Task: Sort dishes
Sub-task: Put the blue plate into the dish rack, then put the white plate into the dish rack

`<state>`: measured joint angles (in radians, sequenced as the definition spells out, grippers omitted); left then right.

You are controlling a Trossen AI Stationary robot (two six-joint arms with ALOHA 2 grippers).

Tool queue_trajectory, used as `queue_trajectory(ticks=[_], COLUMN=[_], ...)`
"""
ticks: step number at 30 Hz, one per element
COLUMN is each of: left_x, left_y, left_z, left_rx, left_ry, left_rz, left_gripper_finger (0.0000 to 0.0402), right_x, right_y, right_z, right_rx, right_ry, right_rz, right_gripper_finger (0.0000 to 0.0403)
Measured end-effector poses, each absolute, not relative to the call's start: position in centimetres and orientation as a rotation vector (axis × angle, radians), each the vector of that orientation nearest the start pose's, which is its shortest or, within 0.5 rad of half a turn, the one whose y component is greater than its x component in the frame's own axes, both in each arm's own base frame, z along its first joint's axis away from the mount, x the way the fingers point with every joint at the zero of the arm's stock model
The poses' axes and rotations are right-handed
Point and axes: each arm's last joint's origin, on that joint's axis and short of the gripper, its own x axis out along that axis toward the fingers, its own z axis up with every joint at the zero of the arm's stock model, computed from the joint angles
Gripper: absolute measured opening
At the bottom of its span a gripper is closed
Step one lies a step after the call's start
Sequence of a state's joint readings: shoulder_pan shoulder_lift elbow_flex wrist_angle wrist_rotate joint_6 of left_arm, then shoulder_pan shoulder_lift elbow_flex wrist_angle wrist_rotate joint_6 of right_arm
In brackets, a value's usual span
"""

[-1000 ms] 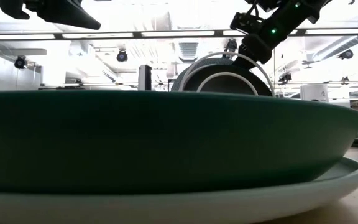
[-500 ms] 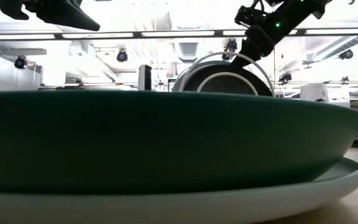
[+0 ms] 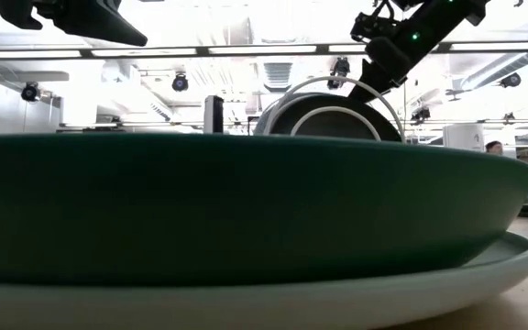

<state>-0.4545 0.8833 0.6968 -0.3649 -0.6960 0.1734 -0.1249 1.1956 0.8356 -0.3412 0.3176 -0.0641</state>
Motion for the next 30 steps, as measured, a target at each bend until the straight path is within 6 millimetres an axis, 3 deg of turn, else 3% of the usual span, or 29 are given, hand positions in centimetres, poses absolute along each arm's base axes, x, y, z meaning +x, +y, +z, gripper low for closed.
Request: queue_trajectory(ticks=[16,24,30], left_x=[17.0,17.0,16.8], left_y=[-6.3,-6.2,-6.5], left_z=[27.3,27.2,26.7], left_rx=[0.470,0.467,0.380], left_ry=[0.490,0.501,0.549], left_rz=[0.195,0.190,0.083], left_gripper_finger=[0.0000,0.0000,0.0000], right_x=[23.4,22.9,22.0], right_y=[-3.9,-3.8,-3.2], right_z=[28.0,29.8,31.3], right_rx=[-0.085,-0.035,0.088], right_ry=[0.806,0.845,0.892], right_rz=[-0.440,-0.460,-0.511], right_gripper_finger=[0.0234,0.0230,0.0220])
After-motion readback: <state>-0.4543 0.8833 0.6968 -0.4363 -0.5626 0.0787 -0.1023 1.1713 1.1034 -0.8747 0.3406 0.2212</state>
